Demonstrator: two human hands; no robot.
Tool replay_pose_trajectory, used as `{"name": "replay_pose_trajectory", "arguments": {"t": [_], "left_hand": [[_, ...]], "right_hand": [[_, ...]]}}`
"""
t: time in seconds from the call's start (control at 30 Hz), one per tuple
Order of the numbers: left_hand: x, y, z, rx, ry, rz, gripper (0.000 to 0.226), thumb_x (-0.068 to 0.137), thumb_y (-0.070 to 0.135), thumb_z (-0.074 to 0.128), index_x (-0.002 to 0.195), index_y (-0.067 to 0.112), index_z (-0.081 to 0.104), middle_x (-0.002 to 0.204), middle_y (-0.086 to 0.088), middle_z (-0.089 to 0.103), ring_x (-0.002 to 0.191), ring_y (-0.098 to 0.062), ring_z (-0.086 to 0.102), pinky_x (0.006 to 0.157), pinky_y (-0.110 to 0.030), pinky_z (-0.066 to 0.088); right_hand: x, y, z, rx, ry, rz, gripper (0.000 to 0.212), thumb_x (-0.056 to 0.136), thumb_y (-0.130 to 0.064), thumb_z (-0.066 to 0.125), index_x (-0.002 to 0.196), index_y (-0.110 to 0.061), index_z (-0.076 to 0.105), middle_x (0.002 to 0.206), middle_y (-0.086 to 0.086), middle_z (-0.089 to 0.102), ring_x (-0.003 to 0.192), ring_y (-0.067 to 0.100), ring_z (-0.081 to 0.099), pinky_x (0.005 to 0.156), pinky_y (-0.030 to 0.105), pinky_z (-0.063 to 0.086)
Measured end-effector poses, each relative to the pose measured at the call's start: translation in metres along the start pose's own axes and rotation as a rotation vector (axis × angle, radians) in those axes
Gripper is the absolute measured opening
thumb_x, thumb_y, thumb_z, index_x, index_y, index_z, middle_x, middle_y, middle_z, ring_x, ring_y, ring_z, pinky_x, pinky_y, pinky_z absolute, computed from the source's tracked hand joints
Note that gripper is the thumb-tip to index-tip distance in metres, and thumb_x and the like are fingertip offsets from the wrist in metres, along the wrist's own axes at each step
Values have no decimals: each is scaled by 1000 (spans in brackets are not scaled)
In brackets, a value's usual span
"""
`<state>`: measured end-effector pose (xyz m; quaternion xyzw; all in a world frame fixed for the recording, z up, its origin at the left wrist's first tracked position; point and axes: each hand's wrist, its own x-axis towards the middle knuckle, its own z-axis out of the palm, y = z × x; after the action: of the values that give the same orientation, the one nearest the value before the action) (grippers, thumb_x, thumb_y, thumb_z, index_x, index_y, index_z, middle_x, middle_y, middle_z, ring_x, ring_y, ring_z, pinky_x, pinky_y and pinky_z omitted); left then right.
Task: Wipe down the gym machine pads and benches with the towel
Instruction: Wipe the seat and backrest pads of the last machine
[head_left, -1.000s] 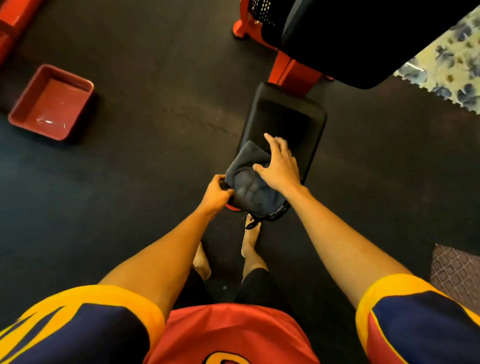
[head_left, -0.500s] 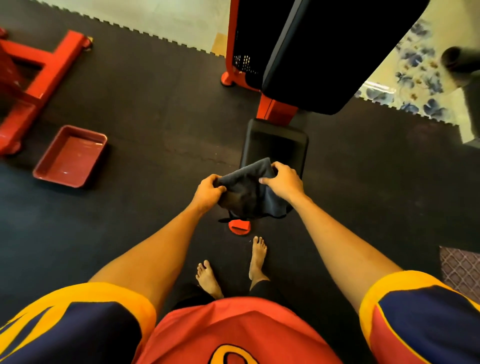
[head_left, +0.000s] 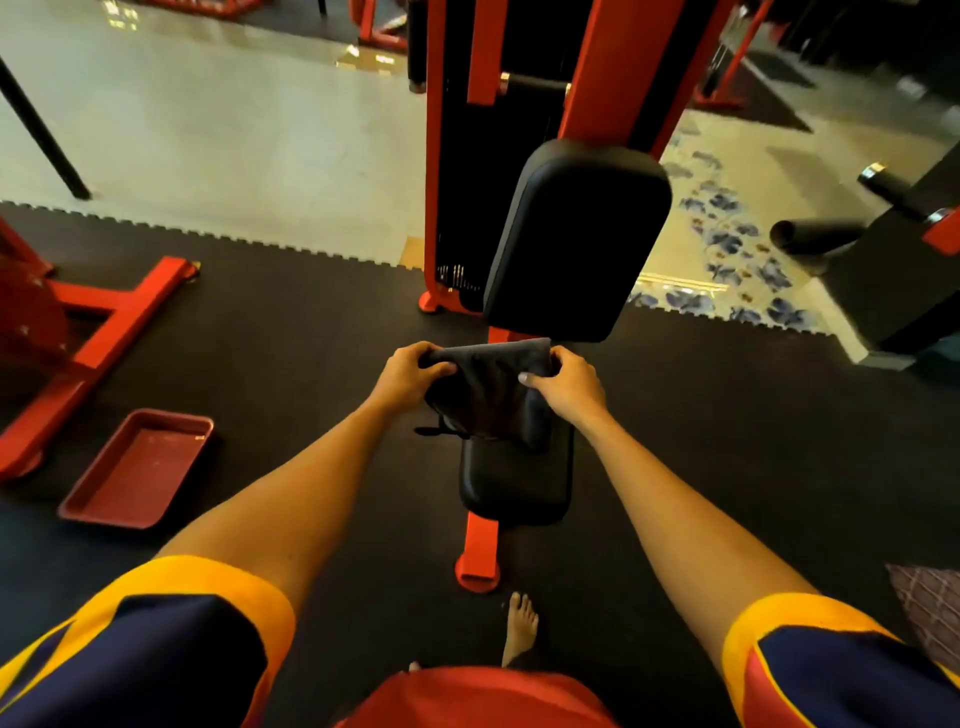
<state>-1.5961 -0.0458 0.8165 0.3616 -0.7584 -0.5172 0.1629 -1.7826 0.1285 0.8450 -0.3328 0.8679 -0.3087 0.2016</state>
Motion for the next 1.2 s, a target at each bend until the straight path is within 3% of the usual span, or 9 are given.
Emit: {"name": "replay_pose_trajectory", "arguments": {"t": [0.13,0.23,0.43,0.57,0.67,0.87,0.97,1.1,1.2], "left_hand": [[20,43,-20,45,22,131,20,95,23,71,113,15,67,106,-4,69,93,-11,65,76,-19,54],[33,78,-35,63,37,236,18,95,19,72,111,14,68,106,-8,70,97,-18,67,84,-29,58],[64,127,-52,132,64,348,20,94,12,71,114,8,69,107,-13,71,101,-25,69,91,-42,59],[84,150,-56,155,50,387,21,95,13,69,116,13,68,107,-7,71,98,-20,69,85,-34,60],[104,166,-61,167,-1,439,21,96,14,68,118,15,67,105,-2,68,94,-9,67,72,-15,55],[158,190,-66,146,-119,479,18,97,10,66,114,18,65,97,6,66,89,-4,65,75,-16,55],[180,192,-68,96,-205,456,19,100,11,63,118,17,66,103,1,68,93,-6,67,75,-16,55],[210,199,-73,75,-318,442,24,105,28,56,121,17,70,112,-5,72,103,-16,70,90,-31,58],[226,206,-74,41,-347,499,26,107,22,51,125,16,68,109,2,72,96,-4,70,83,-20,55]], "right_hand": [[5,-21,-31,56,94,-77,44,89,-47,77,122,-24,61,123,3,68,114,30,64,91,54,55],[12,-36,-55,111,168,-138,32,89,-44,78,110,-27,61,115,0,68,109,27,64,88,53,56],[29,-65,-95,213,304,-206,21,88,-25,82,98,-22,64,102,-2,60,96,18,59,78,31,43],[41,-74,-110,231,375,-188,21,86,-30,84,99,-24,67,93,-7,68,90,17,64,65,25,43],[51,-82,-121,184,465,-177,23,86,-37,83,100,-27,68,89,-6,67,83,17,63,60,28,41],[84,-107,-142,103,630,-180,32,86,-39,81,114,-25,71,103,1,74,96,28,67,75,41,54],[102,-122,-150,54,713,-186,27,88,-37,79,111,-27,70,92,-3,71,92,29,67,68,35,47],[132,-144,-155,-16,813,-123,22,92,-34,75,112,-24,69,82,-10,61,82,22,60,66,30,35],[151,-160,-149,-53,941,-122,19,93,-27,74,108,-17,70,91,0,66,86,27,63,68,29,31]]}}
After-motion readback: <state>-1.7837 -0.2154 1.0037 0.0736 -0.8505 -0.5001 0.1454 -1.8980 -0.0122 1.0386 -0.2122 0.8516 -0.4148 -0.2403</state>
